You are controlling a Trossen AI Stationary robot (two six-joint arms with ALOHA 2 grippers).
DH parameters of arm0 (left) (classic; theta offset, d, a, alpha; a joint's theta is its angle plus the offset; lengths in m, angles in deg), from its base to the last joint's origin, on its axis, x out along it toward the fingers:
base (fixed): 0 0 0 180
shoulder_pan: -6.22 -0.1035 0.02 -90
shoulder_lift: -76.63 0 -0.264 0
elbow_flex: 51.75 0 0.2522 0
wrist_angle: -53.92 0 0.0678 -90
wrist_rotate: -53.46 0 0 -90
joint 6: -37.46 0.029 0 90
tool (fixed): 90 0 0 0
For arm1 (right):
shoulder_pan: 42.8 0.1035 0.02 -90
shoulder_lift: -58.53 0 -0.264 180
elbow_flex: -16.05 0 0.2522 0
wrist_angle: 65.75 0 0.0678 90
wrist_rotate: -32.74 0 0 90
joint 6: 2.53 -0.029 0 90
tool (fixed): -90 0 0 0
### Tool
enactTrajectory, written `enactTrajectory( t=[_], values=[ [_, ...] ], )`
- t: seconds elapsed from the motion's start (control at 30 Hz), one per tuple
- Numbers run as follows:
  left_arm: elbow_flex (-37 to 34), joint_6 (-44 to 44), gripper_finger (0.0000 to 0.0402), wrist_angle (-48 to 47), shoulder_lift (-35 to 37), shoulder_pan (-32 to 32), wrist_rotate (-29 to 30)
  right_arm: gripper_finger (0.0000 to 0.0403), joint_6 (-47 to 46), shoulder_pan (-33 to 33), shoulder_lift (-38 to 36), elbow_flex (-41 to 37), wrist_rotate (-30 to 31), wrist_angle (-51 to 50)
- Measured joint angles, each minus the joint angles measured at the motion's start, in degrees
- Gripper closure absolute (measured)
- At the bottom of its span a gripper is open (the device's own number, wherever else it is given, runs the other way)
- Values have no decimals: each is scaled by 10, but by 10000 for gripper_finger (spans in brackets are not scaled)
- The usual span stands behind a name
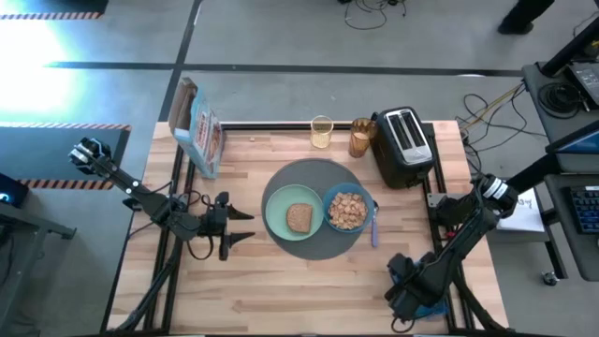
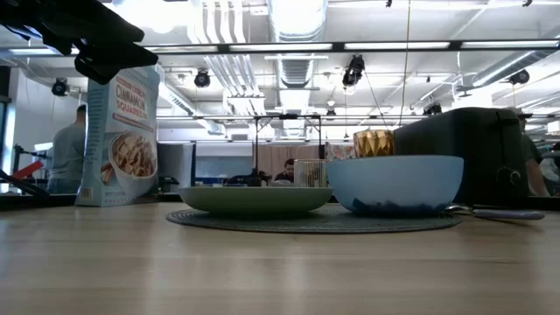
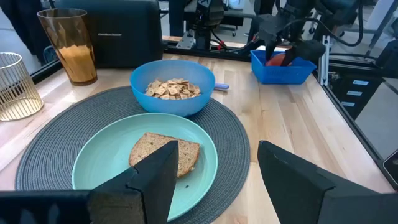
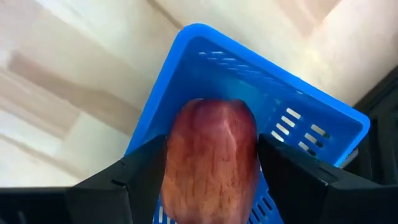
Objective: Arrange a breakfast setting
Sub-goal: Put the apple on the green plate
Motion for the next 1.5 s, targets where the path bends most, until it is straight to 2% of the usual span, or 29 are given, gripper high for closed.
enactTrajectory(
  t=[0.23, 0.5, 0.63, 0.87, 1.13, 1.4, 1.5],
  values=[
    [0, 0, 196, 2, 0, 0, 0, 159, 19, 0, 0, 4, -72, 4],
    [0, 0, 196, 4, 0, 0, 0, 159, 47, 0, -4, 39, -66, 16],
    [0, 0, 196, 4, 0, 0, 0, 158, 70, 0, -3, 40, -67, 56],
    [0, 0, 196, 4, 0, 0, 0, 158, 69, 1, 7, 29, -68, 47],
    [0, 0, 196, 12, 0, 0, 0, 158, 142, -1, 3, 33, -69, 44],
    [0, 0, 196, 17, 0, 0, 0, 158, 158, -1, -12, 45, -67, 42],
    [0, 0, 196, 17, 0, 0, 0, 158, 213, 7, -22, 50, -72, 39]
  ],
)
